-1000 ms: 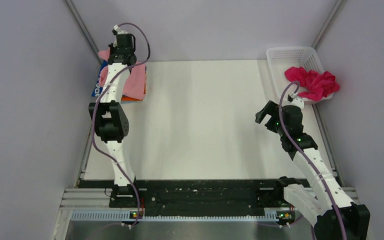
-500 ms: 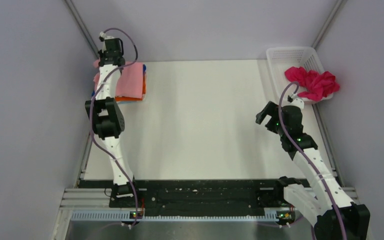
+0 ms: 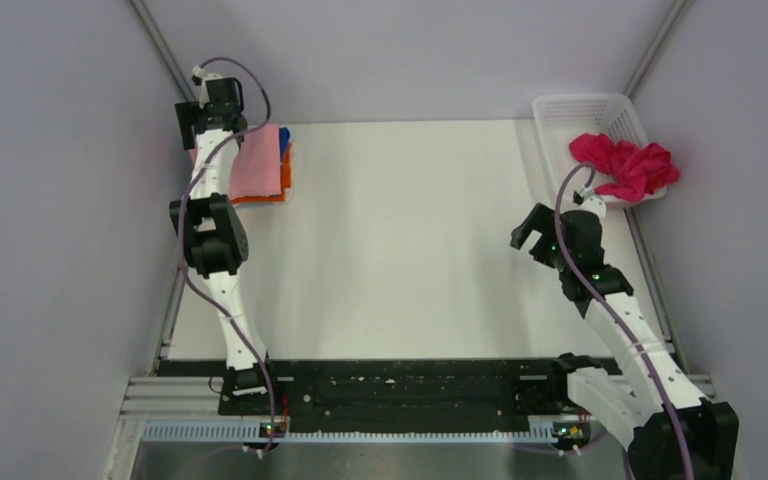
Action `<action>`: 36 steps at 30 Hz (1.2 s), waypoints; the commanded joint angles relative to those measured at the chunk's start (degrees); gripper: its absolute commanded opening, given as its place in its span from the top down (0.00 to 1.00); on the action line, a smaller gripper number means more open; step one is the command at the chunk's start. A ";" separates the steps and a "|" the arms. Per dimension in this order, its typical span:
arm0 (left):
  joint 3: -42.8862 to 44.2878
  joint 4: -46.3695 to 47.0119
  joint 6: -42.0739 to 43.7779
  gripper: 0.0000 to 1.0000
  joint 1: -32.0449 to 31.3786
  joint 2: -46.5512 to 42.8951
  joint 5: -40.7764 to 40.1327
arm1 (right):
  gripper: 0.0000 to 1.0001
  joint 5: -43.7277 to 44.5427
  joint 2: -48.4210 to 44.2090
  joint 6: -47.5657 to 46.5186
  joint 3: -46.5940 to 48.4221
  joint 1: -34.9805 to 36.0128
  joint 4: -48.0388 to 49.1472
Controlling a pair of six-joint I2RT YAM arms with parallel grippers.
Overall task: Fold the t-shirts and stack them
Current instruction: Put the neatly folded tshirt into the corner of the board with the left arm, then reset both arms
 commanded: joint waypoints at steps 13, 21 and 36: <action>-18.34 3.02 -21.75 0.01 -1.18 -25.88 28.70 | 0.01 -1.00 -5.37 0.90 -1.36 -0.36 0.21; -48.33 15.89 -31.40 0.01 -11.10 -45.41 35.73 | 0.01 -4.79 -8.58 2.41 -3.79 -0.40 -1.08; -88.84 35.79 -35.41 0.01 -28.39 -69.62 33.49 | 0.01 -5.18 -16.92 4.58 -11.99 -0.34 -0.57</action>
